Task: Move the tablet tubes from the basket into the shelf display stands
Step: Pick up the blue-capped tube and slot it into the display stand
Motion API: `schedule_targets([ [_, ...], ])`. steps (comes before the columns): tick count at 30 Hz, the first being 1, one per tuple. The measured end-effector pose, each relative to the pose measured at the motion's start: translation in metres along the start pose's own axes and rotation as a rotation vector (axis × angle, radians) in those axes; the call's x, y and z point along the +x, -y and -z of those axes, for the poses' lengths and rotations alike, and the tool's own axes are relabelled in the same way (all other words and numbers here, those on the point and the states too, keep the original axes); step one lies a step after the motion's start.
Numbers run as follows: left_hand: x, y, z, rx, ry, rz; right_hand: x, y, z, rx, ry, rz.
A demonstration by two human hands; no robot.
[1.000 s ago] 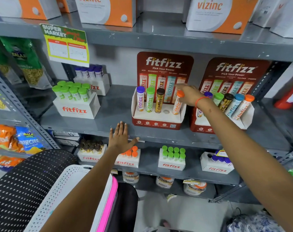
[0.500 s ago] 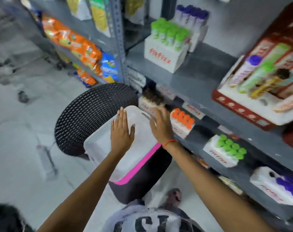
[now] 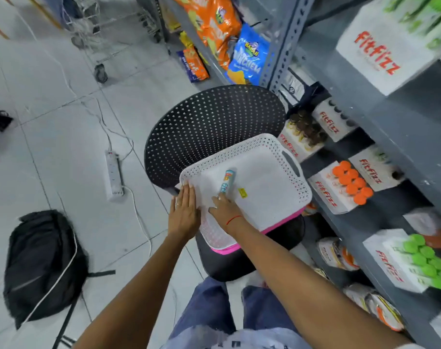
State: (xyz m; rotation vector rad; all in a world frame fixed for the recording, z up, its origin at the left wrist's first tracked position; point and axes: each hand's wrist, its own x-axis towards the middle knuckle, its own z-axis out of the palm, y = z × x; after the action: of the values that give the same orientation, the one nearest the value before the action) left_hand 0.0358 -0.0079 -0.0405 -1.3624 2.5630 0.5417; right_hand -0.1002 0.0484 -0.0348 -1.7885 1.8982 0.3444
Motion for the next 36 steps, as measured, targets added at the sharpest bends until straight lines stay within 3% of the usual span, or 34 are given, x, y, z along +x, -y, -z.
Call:
schedule_targets([
  [3, -0.001, 0.000, -0.006, 0.041, 0.013, 0.007, 0.001, 0.001, -0.004, -0.071, 0.027, 0.019],
  [7, -0.001, -0.003, -0.006, 0.058, -0.001, 0.011, 0.005, -0.012, -0.003, -0.174, -0.103, 0.063],
  [12, -0.002, -0.014, 0.001, 0.044, -0.039, 0.026, -0.016, -0.025, 0.014, -0.183, -0.476, 0.159],
  [17, 0.016, -0.051, 0.013, 0.070, -0.081, -0.040, -0.067, -0.045, 0.046, 0.322, -0.605, -0.053],
  [23, 0.046, -0.156, 0.058, -0.019, -0.282, -0.311, -0.165, -0.100, 0.095, 0.780, -0.948, -0.347],
  [28, 0.047, -0.270, 0.100, -0.153, -0.423, -0.582, -0.277, -0.156, 0.134, 0.690, -1.196, -0.600],
  [32, 0.032, -0.358, 0.118, -0.192, -0.381, -0.790, -0.361, -0.195, 0.154, 0.551, -1.288, -0.703],
  [36, 0.024, -0.418, 0.107, -0.087, -0.263, -0.910, -0.428, -0.221, 0.164, 0.489, -1.347, -0.849],
])
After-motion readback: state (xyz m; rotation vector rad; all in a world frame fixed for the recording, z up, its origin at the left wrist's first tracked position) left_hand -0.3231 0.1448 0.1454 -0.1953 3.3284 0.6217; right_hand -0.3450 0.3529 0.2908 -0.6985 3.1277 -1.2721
